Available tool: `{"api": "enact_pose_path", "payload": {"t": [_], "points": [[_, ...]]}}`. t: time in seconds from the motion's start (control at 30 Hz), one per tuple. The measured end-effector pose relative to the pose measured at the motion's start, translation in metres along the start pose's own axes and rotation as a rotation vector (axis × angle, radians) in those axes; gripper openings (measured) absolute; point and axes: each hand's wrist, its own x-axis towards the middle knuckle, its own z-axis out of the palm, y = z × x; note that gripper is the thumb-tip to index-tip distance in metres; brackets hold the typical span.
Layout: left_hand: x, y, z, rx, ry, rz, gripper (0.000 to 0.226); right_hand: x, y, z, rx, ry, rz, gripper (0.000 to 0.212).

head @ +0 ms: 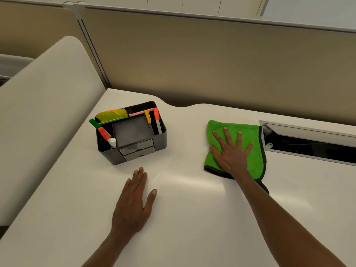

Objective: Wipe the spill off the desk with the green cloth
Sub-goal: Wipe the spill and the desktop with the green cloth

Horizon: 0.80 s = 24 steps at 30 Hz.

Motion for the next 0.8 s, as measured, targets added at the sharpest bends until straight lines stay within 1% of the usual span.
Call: {"api": "enact_pose_path", "payload": {"t": [0.2, 0.4, 0.6, 0.8], "points": [[0.0, -0.002, 0.001, -0.019, 0.013, 0.002, 0.072, 0.037, -0.027, 0.001, -0.002, -0.001, -0.034, 0.069], [0.0, -0.003, 0.001, -0.034, 0.012, -0.003, 0.07, 0.046, -0.055, 0.005, -0.019, -0.024, -0.152, 0.065], [0.0, -0.003, 0.002, -0.031, 0.024, -0.002, 0.071, 0.022, -0.085, 0.009, -0.033, -0.039, -0.254, 0.065], [0.0, -0.004, 0.002, -0.062, 0.0, -0.005, 0.074, -0.022, -0.109, 0.016, -0.025, -0.026, -0.213, 0.064]]}}
